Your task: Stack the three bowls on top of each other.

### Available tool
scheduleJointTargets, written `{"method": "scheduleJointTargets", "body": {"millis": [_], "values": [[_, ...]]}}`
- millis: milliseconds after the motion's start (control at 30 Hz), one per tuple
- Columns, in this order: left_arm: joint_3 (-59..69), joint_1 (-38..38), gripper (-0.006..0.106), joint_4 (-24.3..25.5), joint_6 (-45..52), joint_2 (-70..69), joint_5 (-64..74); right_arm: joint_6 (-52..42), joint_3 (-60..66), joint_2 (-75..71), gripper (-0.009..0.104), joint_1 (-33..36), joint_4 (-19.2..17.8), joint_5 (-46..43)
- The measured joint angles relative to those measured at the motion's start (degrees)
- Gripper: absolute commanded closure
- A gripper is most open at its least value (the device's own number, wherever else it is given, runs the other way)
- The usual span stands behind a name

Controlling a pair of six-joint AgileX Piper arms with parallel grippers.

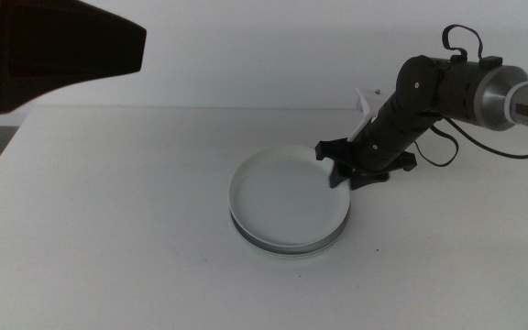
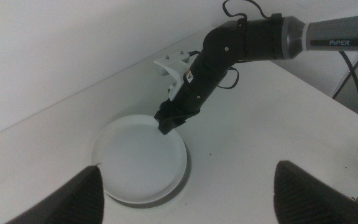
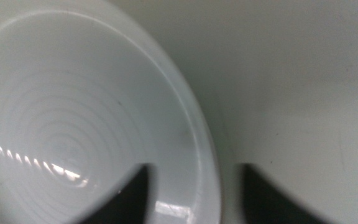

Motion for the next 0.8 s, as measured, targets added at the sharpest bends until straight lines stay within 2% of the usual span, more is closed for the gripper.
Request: {"method": "scheduleJointTargets", "body": {"millis": [133, 267, 467, 567, 667, 800], "values": [[0.0, 0.0, 0.007, 0.0, 0.0, 0.0, 0.0, -2.3, 0.0, -2.4, 0.002, -0.1, 0.0, 0.3], [0.0, 0.0, 0.007, 0.0, 0.0, 0.0, -0.1, -4.5, 0.0, -9.2, 0.003, -2.0, -0.7, 2.0], [0.0, 0.0, 0.007, 0.0, 0.0, 0.0, -0.2, -4.9, 0.9, -26.2, 0.003, -10.7, -6.1, 4.8], [0.0, 0.0, 0.007, 0.0, 0.0, 0.0, -0.2, -4.1, 8.4, -36.2, 0.003, -14.7, -7.8, 2.2], [0.0, 0.0, 0.007, 0.3, 0.0, 0.0, -0.2, -3.2, 21.1, -47.5, 0.003, -15.7, -9.7, -3.3], [1.6, 0.0, 0.007, 5.4, 0.0, -1.4, -3.5, -2.1, 33.9, -58.8, 0.003, -15.7, -10.8, -9.0]]}}
